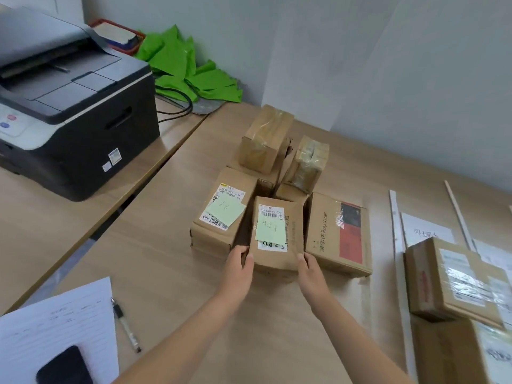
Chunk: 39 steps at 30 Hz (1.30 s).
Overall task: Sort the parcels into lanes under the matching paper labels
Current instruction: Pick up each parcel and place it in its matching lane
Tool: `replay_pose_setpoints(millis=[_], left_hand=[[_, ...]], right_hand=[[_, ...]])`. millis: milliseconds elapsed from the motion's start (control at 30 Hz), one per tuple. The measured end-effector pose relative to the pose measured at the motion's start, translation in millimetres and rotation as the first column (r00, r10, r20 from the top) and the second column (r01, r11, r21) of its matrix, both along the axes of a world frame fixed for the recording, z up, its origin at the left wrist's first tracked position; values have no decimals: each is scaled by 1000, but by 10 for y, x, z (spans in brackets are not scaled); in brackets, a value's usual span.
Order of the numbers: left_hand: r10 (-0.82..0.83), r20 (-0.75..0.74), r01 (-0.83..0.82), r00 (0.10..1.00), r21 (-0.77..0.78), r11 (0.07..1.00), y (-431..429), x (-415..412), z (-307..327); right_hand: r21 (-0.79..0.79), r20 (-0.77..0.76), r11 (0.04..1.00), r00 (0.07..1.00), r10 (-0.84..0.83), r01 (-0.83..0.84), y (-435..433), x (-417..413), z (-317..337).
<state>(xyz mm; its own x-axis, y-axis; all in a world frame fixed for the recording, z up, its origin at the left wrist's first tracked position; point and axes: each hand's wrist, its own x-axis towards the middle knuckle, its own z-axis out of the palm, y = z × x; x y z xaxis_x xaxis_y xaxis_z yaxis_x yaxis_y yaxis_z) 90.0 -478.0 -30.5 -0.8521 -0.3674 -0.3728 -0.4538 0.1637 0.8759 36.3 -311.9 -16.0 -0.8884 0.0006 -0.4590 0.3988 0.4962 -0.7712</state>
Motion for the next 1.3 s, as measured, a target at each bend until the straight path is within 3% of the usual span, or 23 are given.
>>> replay_pose_setpoints(millis=[100,233,433,600,800,967,1300], left_hand=[[52,10,-52,999,9,999,-73,196,-82],[84,52,-80,995,-77,994,-207,460,-151],[35,139,-65,990,213,975,-73,469,-82],[-21,125,-11,992,247,969,-5,678,39],[29,15,-32,999,194,981,276,988,351],[4,-90,8,996,129,992,707,1138,738],[-104,-248,130,963,91,987,2191,1563,1382]], right_hand=[[41,12,997,998,-67,67,93,124,-63],[-13,110,999,993,-33,34,228,397,-237],[-113,275,993,961,4,28,197,580,-387],[-143,352,989,936,32,20,421,662,-245],[-171,300,984,949,96,-46,680,981,46],[-229,239,973,970,43,14,1040,1270,527],[-242,-39,963,991,-130,117,2456,1864,1282]])
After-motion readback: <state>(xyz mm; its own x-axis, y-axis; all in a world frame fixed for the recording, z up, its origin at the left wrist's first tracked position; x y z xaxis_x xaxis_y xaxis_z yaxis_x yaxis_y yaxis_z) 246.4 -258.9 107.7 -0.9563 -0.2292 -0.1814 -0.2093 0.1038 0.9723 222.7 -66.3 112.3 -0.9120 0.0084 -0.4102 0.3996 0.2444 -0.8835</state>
